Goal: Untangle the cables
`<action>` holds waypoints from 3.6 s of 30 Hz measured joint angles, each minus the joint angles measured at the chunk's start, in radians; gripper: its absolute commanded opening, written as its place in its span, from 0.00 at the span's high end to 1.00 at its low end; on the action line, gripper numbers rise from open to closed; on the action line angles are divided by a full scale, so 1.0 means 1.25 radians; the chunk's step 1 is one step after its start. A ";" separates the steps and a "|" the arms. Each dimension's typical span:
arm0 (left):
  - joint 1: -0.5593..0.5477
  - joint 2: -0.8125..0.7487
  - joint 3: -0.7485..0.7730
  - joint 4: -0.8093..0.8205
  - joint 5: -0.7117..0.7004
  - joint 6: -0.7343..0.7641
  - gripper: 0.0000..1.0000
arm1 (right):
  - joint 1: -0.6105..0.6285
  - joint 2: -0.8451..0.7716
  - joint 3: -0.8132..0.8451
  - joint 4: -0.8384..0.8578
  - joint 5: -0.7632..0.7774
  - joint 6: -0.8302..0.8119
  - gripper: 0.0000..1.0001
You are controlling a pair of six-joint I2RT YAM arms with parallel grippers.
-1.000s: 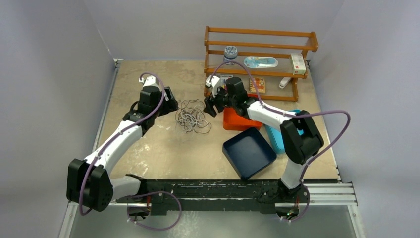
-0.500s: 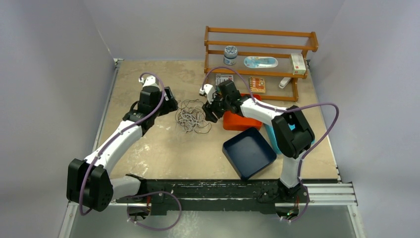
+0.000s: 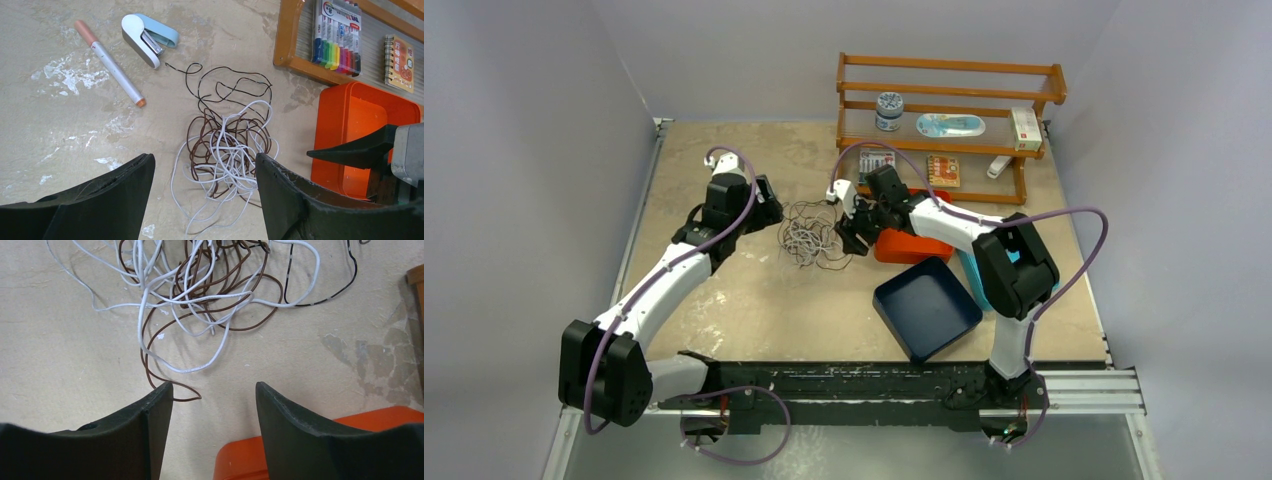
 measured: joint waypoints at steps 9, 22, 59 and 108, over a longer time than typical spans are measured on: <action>0.000 0.000 0.000 0.000 0.000 0.000 0.27 | 0.000 -0.016 -0.002 0.001 -0.055 -0.029 0.30; 0.000 0.003 0.000 0.000 0.000 0.000 0.28 | 0.005 -0.087 -0.024 0.013 -0.089 -0.081 0.27; 0.000 0.006 0.000 0.000 0.000 0.001 0.28 | 0.019 0.035 0.023 -0.008 -0.114 -0.116 1.00; -0.056 -0.061 -0.235 0.509 0.322 0.081 0.47 | 0.019 -0.161 0.070 0.031 -0.046 0.188 1.00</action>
